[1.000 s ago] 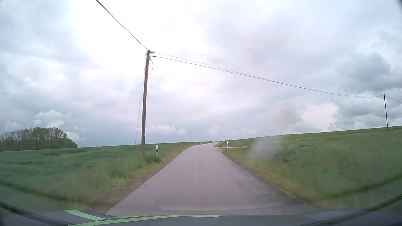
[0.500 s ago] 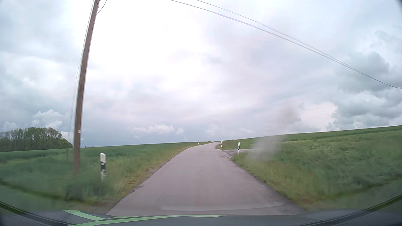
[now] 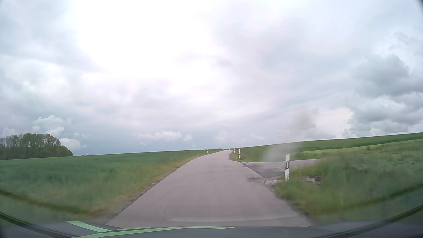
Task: Follow the waypoints while adhering to traffic rules and regulations
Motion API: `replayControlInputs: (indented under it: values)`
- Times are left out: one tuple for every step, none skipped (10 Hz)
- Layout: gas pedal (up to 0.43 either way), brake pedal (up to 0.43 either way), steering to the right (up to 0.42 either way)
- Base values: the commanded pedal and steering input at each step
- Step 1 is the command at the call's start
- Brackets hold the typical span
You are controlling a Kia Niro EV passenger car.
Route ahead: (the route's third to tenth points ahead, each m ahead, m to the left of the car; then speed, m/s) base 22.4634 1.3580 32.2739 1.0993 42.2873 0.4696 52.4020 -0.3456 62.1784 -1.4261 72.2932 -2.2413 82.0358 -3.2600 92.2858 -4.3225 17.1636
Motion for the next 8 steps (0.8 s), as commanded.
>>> replayControlInputs:
  values:
    - [0.441,0.0,0.002]
    - [0.429,0.0,0.002]
    - [0.421,0.0,0.003]
    - [0.421,0.0,0.003]
    - [0.421,0.0,0.004]
    - [0.421,0.0,0.006]
    - [0.421,0.0,0.007]
    - [0.421,0.0,0.009]
